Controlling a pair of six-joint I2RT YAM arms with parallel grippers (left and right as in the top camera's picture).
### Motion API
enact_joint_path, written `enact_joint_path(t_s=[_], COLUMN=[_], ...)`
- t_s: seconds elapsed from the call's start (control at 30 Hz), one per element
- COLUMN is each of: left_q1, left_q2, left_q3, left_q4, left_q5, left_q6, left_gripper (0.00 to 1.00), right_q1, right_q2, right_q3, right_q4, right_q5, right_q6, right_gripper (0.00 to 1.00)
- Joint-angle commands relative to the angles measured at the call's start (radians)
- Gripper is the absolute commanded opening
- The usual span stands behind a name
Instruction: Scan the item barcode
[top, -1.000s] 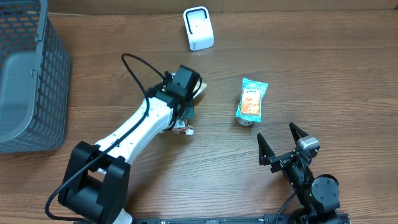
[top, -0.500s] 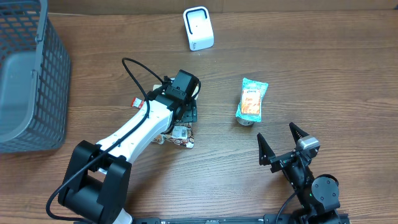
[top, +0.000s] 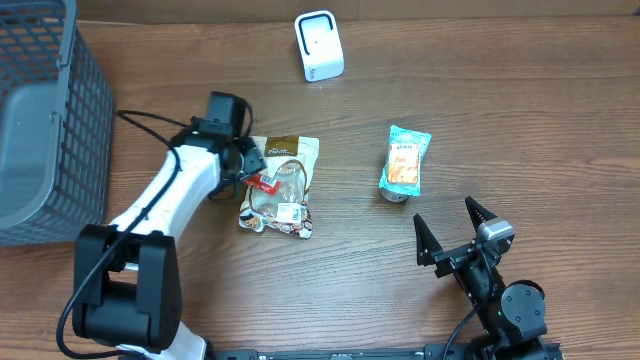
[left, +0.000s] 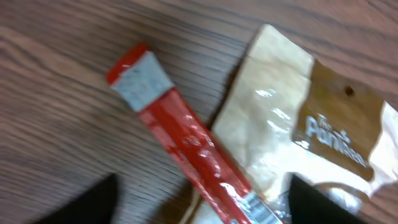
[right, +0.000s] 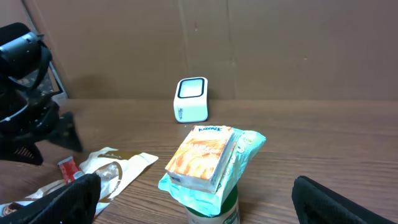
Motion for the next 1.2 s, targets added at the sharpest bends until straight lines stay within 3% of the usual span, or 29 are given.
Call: enact_joint_path(t_s=[0.0,0.2,0.53,0.87,1.1,1.17], left_q1=[0.014,0.011,0.007,0.007,0.007,0.008], left_q2=[-0.015,-0.011,-0.01,-0.009,-0.009,-0.01], left_q3=[-0.014,-0.028,-0.072,-0.204,-0.243,-0.242], left_q4=[-0.006,-0.001,0.061,0.243,0.278,0.281], left_q5=[0.037,0.005,0.003,0.003,0.003,0.003], left_q6=[-0.05,-0.178,-0.236,-0.266,-0.279,-0.278], left_gripper=[0.46,0.39,0.37,0.47,0.35,0.12], right_q1=[-0.005,-0.005,-0.005,-0.005,-0.005,-0.005], right_q2=[-0.007,-0.007,-0.007,-0.007,-0.007,-0.007], right_q3=[-0.01,-0.01,-0.01,-0.01,-0.01,-0.01], right_q4=[0.002,0.002,0.002,0.002,0.002,0.002], right_q5=[0.005,0.005,0.005,0.005,0.005,0.005], right_q6=[0.003,0.003,0.003,0.003,0.003,0.003], right_gripper=[1.0,1.0,1.0,1.0,1.0,1.0])
